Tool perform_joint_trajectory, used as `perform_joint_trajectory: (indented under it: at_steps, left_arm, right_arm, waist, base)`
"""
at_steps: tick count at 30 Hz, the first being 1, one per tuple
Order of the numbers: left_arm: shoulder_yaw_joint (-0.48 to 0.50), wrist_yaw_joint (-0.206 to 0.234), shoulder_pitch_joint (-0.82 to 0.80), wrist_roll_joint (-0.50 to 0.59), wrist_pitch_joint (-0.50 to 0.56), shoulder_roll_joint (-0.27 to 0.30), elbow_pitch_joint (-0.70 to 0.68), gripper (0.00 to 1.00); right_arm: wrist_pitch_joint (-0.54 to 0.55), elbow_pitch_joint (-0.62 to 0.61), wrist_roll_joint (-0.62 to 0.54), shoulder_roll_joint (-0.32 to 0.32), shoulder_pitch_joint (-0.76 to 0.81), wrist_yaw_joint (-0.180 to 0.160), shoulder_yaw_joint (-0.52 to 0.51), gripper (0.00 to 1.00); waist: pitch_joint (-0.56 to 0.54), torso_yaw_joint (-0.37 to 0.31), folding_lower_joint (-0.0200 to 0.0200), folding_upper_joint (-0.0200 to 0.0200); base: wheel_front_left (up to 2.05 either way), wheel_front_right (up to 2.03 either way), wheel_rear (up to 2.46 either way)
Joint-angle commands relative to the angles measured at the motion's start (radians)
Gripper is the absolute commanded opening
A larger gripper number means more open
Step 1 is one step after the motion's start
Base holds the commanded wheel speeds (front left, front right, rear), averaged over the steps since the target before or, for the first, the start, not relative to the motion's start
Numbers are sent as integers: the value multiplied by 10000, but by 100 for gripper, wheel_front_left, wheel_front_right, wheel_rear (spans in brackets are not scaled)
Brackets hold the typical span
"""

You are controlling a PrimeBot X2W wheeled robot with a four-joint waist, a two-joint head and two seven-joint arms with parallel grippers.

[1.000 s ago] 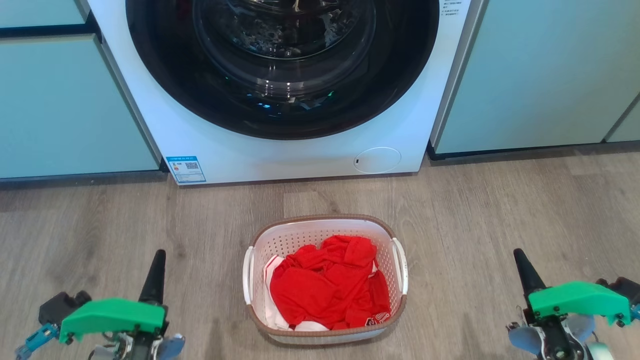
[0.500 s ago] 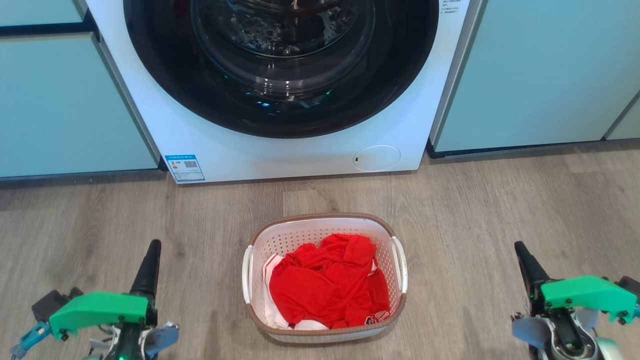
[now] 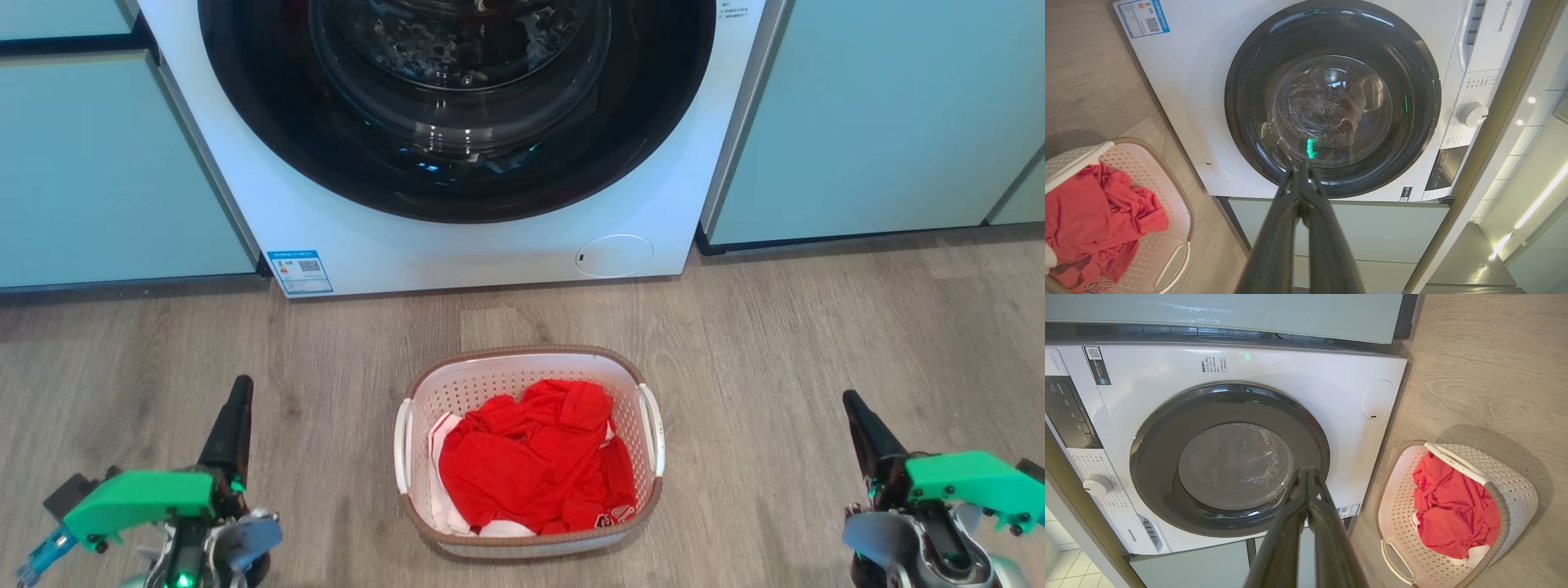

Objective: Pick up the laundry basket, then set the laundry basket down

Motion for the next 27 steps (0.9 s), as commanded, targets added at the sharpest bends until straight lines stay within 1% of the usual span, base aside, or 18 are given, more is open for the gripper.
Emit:
perform_joint_trajectory:
  at_steps: [1,5,27]
  left_arm:
    - [358,-128,-654,-227,78,116,-283,0]
    - [441,-193,-745,-692,198,111,-259,0]
    - [514,-196,-754,-652,258,62,-255,0]
  right_arm:
    - [80,-408,229,-199,-609,-14,129,0]
    - [199,-424,656,-199,-650,-15,66,0]
    - [243,-421,632,-165,-656,-15,15,0]
  waist:
    - [2,-1,0,0]
    - [16,-7,0,0]
    - [16,-8,0,0]
  base:
    - [0,0,0]
    - [0,0,0]
    - [0,0,0]
